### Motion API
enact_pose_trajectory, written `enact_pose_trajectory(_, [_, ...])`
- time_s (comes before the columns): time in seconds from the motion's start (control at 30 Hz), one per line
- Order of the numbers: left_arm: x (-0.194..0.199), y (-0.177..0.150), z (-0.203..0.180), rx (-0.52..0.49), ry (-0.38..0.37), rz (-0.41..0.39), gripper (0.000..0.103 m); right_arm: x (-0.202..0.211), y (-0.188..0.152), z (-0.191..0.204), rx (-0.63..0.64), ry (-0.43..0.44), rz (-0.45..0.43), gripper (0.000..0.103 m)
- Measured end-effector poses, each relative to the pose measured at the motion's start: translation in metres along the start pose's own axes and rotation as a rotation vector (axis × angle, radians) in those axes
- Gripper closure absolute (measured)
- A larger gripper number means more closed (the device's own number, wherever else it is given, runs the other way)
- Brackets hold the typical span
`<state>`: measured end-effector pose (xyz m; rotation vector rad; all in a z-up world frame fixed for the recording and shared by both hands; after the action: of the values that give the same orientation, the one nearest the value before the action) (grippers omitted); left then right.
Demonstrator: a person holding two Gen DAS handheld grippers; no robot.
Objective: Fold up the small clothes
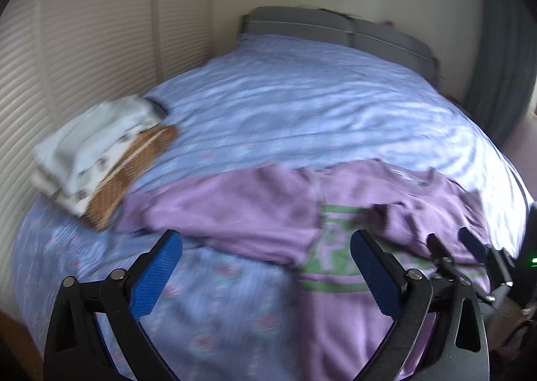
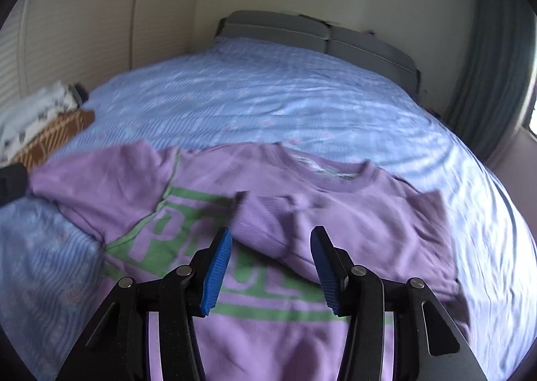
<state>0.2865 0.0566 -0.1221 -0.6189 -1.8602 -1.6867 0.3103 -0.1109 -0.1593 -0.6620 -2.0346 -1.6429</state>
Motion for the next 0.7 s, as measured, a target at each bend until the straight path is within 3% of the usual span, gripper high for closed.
enact_pose_trajectory(0.2, [-0.025, 0.001, -0.071, -0.102, -0.128, 0.041, 0.024, 0.029, -0.028, -0.086, -0.204, -0.038, -0.007, 0.054])
enact_pose_trajectory(0.33, [-0.057, -0.001, -0.113, -0.175, -0.193, 0.091, 0.051, 0.035, -0.045, -0.136, -0.307, -0.080, -0.017, 0.054])
enact_pose_trajectory(0.63, [-0.113, -0.009, -0.140, -0.197, -0.226, 0.179, 0.056, 0.020, -0.066, -0.180, -0.447, -0.082, -0.040, 0.054])
enact_pose_trajectory(0.67, [-0.117, -0.010, -0.139, -0.190, -0.229, 0.191, 0.059, 0.016, -0.067, -0.181, -0.452, -0.079, -0.037, 0.054])
enact_pose_trajectory(0.7, [-0.120, -0.011, -0.138, -0.183, -0.237, 0.203, 0.071, 0.013, -0.070, -0.182, -0.458, -0.076, -0.032, 0.054])
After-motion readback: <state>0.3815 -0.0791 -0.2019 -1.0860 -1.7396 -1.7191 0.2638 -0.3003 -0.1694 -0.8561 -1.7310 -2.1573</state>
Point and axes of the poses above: each gripper's, at about its wrist camera, not at the fingertips, and x roughly against the way its jaws point, z to its left, y to its top, the point moved 2 cm from there along -x, roughly the way its jaws point, and after that the axes turned 2 degrees about x, right-handed, at the moved point
